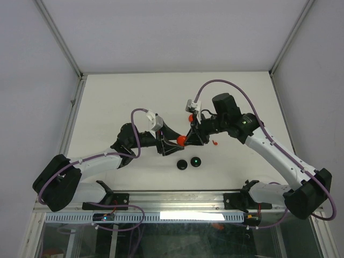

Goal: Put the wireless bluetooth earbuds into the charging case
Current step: Open the charging case, then adjust the earbud at the center of the board.

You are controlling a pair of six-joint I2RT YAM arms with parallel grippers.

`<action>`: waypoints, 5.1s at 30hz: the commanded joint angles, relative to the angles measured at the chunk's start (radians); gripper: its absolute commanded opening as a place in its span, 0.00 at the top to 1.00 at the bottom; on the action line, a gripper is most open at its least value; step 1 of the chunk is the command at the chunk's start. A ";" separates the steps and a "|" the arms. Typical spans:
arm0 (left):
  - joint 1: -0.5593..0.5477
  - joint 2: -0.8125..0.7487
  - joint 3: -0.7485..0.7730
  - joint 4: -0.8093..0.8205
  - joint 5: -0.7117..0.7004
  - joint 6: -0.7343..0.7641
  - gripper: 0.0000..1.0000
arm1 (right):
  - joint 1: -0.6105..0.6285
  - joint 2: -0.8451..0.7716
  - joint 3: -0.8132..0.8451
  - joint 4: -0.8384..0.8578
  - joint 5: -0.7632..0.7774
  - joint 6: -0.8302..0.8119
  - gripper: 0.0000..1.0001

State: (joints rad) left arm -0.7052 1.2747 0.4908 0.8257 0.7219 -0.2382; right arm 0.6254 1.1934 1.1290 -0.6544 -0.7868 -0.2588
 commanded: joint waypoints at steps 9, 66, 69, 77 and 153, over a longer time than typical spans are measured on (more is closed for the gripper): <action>0.004 0.013 0.048 0.074 0.089 -0.043 0.68 | 0.037 0.012 0.058 -0.016 -0.035 -0.045 1.00; -0.024 -0.071 -0.010 0.082 0.034 0.057 1.00 | 0.038 -0.082 -0.071 0.196 0.113 0.030 0.22; -0.025 -0.077 -0.012 0.084 0.038 0.056 1.00 | 0.037 -0.075 -0.069 0.195 0.127 0.031 0.21; -0.034 -0.089 -0.012 0.073 0.074 0.076 1.00 | 0.038 -0.089 -0.075 0.211 0.240 0.046 0.22; 0.153 -0.068 -0.277 0.136 -0.421 0.021 1.00 | -0.136 0.405 -0.194 0.255 0.888 0.589 0.28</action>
State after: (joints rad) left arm -0.5610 1.2221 0.2047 0.9207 0.2699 -0.2329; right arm 0.4995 1.5864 0.9298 -0.4541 0.1169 0.3237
